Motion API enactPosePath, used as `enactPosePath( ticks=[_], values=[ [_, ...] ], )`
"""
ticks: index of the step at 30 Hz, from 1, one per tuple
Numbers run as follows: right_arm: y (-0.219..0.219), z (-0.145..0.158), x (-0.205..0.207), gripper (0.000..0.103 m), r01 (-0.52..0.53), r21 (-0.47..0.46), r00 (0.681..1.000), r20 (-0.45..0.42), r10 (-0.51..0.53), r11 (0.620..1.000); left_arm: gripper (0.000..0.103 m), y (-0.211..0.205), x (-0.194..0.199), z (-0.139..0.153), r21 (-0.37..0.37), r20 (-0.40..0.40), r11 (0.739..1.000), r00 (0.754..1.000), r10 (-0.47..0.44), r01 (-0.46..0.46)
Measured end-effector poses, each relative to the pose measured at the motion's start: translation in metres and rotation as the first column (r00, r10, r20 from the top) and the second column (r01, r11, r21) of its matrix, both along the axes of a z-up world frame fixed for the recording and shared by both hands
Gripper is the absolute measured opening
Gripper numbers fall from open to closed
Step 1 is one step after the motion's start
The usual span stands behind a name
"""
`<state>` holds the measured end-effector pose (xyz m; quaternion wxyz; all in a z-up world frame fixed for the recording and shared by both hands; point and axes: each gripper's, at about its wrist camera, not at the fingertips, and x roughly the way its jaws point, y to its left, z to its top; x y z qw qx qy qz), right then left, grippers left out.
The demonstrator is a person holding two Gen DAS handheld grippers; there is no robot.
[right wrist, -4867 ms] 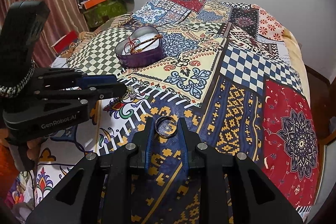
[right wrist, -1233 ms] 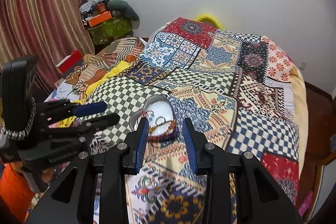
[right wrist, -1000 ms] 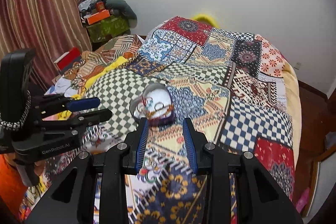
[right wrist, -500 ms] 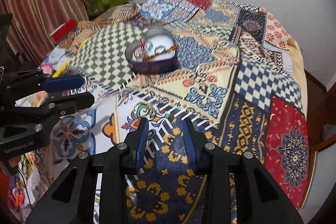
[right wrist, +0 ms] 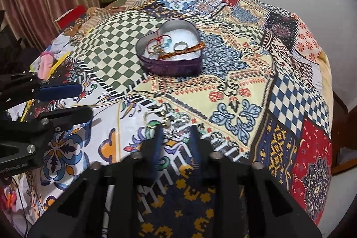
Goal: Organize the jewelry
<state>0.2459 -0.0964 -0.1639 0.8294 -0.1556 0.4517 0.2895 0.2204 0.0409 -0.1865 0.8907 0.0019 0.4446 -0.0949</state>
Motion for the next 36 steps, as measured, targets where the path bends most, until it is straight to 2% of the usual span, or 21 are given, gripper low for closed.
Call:
enactPosePath(
  ticks=[4,13,18,27,29,30,31,36],
  values=[
    [0.0,0.001,-0.003,0.009,-0.013,0.012,1.0,0.016,0.013,1.0,0.035,-0.006,0.003,0.001,-0.007,-0.005,1.0,1.0,-0.012,0.012],
    [-0.024,0.014,-0.005,0.009,0.043,0.077,0.998,0.034,-0.046,0.996,0.035,-0.035,0.011,0.003,-0.006,-0.007,0.998,0.998,-0.07,0.07],
    [-0.039,0.025,-0.004,0.009,0.066,0.108,0.996,0.056,-0.072,0.992,0.035,-0.054,0.024,-0.004,0.0,-0.033,0.995,0.995,-0.099,0.099],
    [-0.058,0.032,-0.003,0.009,0.087,0.136,0.993,0.072,-0.097,0.987,0.035,-0.069,0.045,-0.015,0.017,-0.039,0.997,0.996,-0.078,0.079],
    [-0.059,0.032,-0.003,0.009,0.088,0.139,0.992,0.075,-0.099,0.986,0.03,-0.07,0.045,-0.016,0.021,-0.03,0.997,0.997,-0.076,0.077],
    [-0.061,0.032,-0.003,0.009,0.087,0.14,0.992,0.076,-0.099,0.986,0.021,-0.07,0.046,-0.017,0.026,-0.027,0.997,0.997,-0.078,0.079],
    [-0.062,0.032,-0.003,0.009,0.089,0.141,0.992,0.077,-0.1,0.986,0.018,-0.07,0.046,-0.017,0.029,-0.027,0.996,0.996,-0.081,0.082],
    [-0.065,0.035,-0.002,0.009,0.095,0.157,0.991,0.076,-0.108,0.983,0.018,-0.071,0.041,-0.015,0.046,-0.002,0.995,0.996,-0.086,0.086]
  ],
)
